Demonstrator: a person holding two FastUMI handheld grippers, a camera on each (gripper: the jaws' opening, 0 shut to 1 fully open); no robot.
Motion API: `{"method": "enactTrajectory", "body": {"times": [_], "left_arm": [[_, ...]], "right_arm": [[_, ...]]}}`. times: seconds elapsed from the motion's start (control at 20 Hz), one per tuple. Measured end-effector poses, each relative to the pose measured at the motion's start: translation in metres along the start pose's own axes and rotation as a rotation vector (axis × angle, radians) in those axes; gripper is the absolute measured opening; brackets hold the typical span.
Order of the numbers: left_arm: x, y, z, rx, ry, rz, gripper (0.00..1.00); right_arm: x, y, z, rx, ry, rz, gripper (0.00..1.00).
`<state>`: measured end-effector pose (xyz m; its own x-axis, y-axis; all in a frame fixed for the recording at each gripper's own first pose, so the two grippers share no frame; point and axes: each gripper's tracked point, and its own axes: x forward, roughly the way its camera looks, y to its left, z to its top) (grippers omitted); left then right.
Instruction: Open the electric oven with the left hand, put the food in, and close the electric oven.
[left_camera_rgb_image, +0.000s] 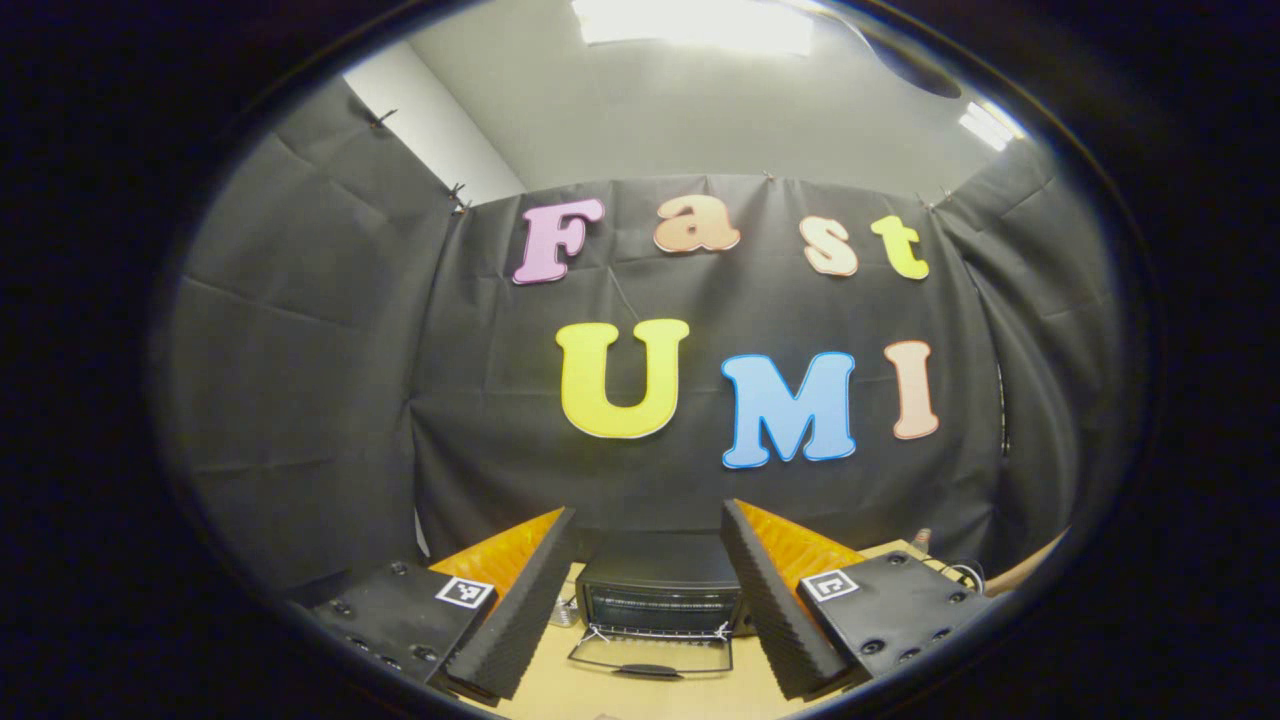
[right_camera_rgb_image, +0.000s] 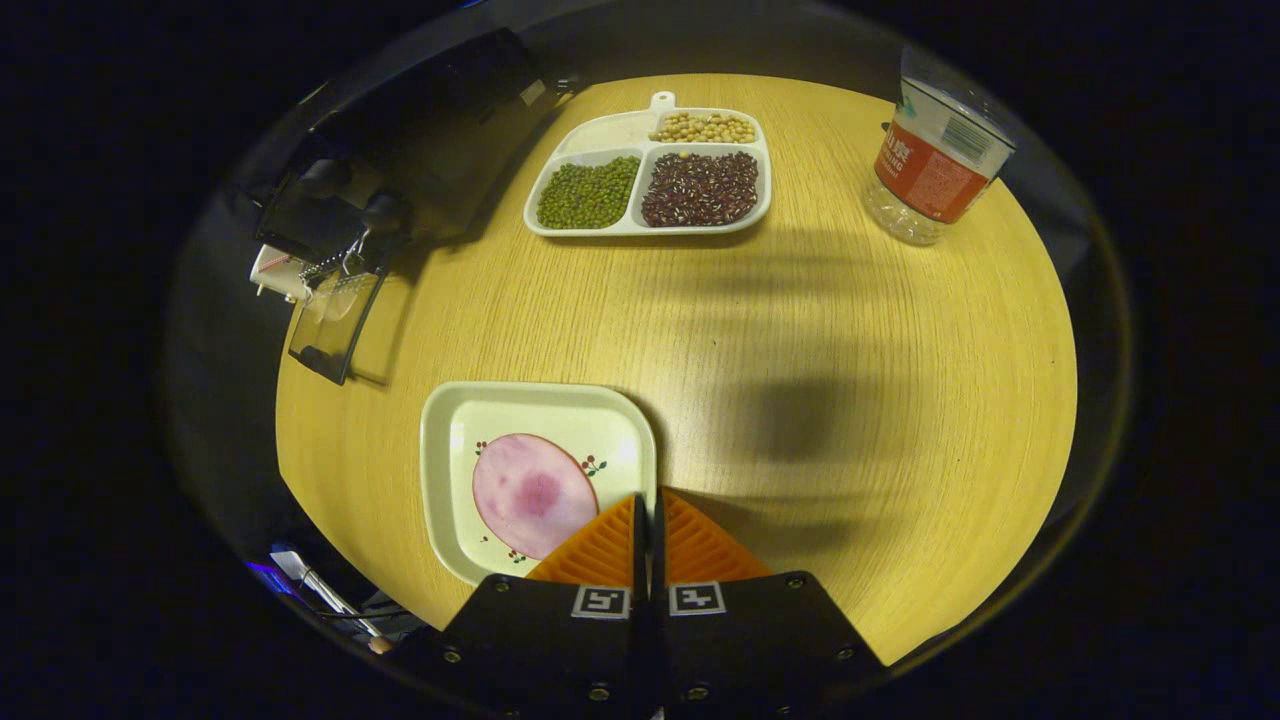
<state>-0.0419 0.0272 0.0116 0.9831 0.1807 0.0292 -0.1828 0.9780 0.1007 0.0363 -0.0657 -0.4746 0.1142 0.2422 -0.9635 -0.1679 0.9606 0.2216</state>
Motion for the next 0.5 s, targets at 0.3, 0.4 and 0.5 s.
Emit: {"method": "enactTrajectory", "body": {"times": [0.3, 0.4, 0.5], "left_arm": [[0.022, 0.000, -0.006, -0.045, 0.023, -0.087, 1.00], [0.031, 0.007, -0.007, -0.051, 0.023, -0.120, 1.00], [0.042, 0.015, -0.010, -0.047, 0.033, -0.148, 1.00]], "right_arm": [[0.007, 0.027, -0.030, 0.383, -0.043, 0.397, 0.00], [0.008, 0.034, -0.034, 0.465, -0.093, 0.464, 0.00], [0.010, 0.037, -0.036, 0.523, -0.143, 0.491, 0.00]]}}
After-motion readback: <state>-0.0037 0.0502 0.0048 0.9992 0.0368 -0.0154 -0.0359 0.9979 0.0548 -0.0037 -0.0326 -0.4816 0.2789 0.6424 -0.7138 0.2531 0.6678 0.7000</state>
